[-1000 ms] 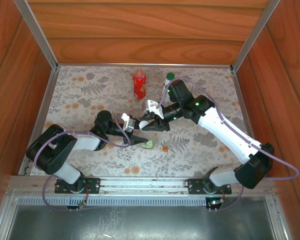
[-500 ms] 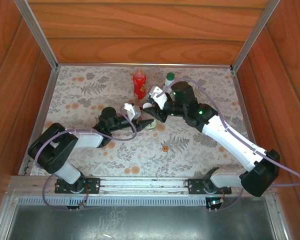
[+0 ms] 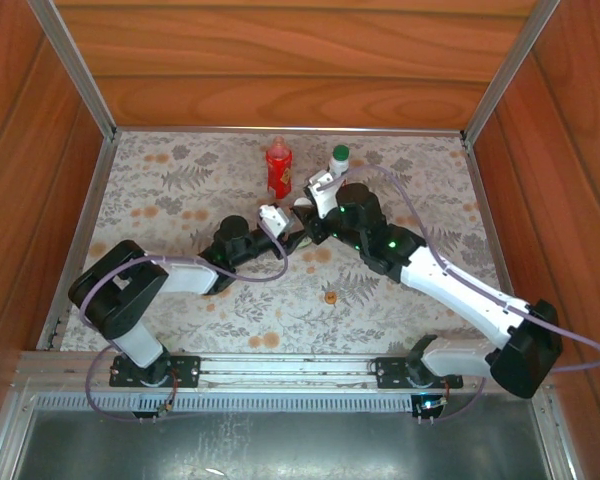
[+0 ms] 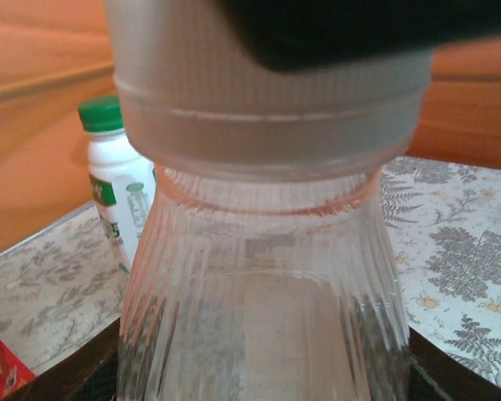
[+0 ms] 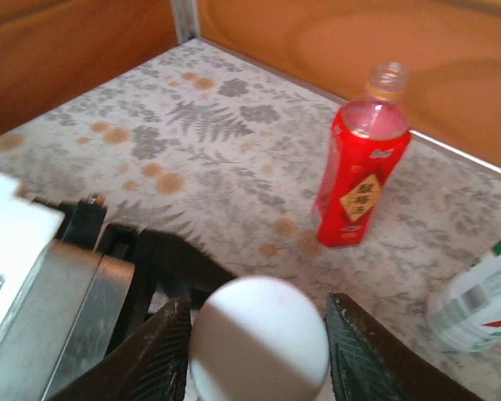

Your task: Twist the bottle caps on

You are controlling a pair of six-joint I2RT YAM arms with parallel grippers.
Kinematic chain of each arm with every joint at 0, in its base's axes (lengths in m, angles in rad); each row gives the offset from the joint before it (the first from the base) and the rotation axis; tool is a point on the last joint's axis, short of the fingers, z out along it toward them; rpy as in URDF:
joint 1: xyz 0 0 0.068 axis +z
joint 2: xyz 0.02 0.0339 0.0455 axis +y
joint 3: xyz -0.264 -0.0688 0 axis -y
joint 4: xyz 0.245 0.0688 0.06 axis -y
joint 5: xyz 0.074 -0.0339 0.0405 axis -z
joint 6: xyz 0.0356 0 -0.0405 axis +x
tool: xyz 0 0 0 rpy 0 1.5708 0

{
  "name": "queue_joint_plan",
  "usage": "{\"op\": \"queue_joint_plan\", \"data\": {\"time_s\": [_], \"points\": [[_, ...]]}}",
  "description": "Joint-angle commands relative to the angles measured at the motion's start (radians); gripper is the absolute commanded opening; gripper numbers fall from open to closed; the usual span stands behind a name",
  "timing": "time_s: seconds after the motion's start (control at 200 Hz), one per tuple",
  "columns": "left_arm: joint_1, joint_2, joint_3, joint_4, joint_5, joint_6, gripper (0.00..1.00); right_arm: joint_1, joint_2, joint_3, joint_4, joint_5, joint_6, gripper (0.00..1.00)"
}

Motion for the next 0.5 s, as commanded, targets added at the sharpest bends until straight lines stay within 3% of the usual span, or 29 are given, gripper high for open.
{"op": "queue_joint_plan", "data": {"time_s": [0.0, 0.1, 0.24, 0.36, 0.495], "points": [[0.036, -0.078, -0.046, 0.07, 0.129, 0.008, 0.58, 0.001, -0.11, -0.045, -0.024, -0.167, -0.11, 0.58], [0.069, -0.108, -0.082, 0.052, 0.38, 0.002, 0.58, -0.019, -0.22, -0.098, -0.006, -0.411, -0.216, 0.66], [0.074, -0.146, -0.091, 0.023, 0.666, -0.017, 0.58, -0.033, -0.277, -0.066, -0.128, -0.604, -0.309, 0.69], [0.073, -0.148, -0.062, 0.001, 0.777, -0.053, 0.58, -0.033, -0.254, 0.0, -0.26, -0.703, -0.379, 0.69], [0.063, -0.142, -0.036, -0.006, 0.851, -0.074, 0.58, -0.033, -0.207, 0.055, -0.31, -0.709, -0.397, 0.69]]}}
